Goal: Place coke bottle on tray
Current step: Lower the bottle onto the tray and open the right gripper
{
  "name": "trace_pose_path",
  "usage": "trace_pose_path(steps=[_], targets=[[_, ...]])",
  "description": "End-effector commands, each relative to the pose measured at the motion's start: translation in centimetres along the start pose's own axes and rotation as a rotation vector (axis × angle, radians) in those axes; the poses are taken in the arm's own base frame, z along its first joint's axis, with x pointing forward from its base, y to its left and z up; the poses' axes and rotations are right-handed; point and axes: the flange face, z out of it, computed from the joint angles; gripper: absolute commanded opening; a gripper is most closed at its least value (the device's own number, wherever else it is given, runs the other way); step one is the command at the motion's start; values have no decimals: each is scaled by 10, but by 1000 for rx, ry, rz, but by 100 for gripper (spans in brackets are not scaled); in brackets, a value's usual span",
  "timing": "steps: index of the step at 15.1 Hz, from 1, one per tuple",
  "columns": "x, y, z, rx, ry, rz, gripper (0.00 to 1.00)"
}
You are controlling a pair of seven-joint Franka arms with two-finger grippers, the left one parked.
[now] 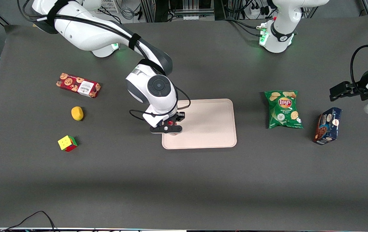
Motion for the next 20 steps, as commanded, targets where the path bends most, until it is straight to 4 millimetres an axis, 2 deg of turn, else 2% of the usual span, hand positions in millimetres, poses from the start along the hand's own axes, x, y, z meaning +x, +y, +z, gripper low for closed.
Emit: trace_pose_path(steps=[1, 2, 5, 6, 9, 10, 12, 15, 20], targets=[[0, -1, -5, -4, 34, 26, 90], [0, -1, -5, -4, 35, 39, 100], [2, 2, -10, 0, 39, 47, 100], [5, 5, -17, 8, 44, 56, 100], [19, 40, -45, 3, 51, 88, 100], [20, 54, -60, 16, 45, 86, 100], [32, 103, -89, 46, 37, 77, 100], [32, 170, -130, 49, 64, 88, 100], [3, 262, -171, 36, 89, -24, 100]])
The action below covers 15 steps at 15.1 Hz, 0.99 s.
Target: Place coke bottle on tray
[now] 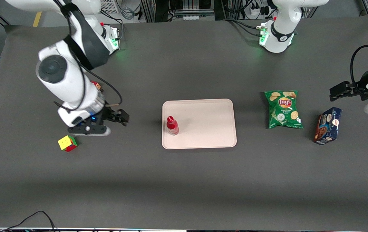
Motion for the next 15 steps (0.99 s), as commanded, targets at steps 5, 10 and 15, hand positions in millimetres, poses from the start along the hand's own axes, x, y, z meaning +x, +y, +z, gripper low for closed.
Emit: trace_pose_path(steps=[5, 10, 15], targets=[[-36, 151, -66, 37, 17, -64, 100], [-41, 220, -94, 26, 12, -73, 100], [-36, 234, -119, -14, 13, -109, 100]])
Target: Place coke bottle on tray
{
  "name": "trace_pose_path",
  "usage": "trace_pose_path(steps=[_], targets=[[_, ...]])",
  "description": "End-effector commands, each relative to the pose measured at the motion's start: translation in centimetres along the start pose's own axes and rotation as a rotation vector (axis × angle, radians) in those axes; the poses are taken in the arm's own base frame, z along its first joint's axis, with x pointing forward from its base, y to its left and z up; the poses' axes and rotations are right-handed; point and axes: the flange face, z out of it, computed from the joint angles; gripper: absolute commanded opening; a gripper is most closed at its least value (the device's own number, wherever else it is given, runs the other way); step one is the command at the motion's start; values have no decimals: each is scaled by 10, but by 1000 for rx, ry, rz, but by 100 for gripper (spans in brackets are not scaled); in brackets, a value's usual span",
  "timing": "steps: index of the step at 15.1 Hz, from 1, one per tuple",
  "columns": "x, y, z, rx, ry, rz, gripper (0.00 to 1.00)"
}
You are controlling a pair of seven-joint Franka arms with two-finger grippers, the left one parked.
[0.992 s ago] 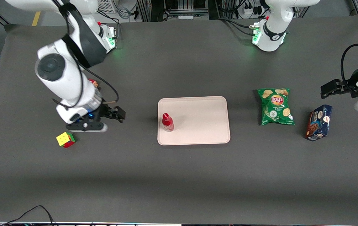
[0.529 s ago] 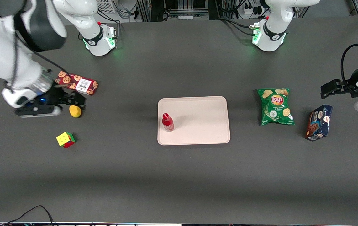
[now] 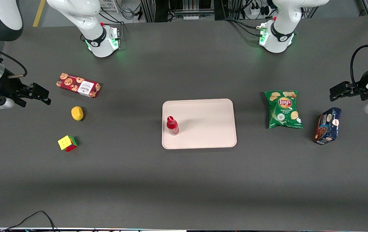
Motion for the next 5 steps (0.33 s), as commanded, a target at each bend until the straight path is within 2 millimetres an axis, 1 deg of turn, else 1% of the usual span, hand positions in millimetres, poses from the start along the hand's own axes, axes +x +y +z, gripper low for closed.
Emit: trace_pose_path(steps=[1, 5], targets=[[0, -1, -18, -17, 9, -29, 100], [1, -1, -18, -18, 6, -22, 100]])
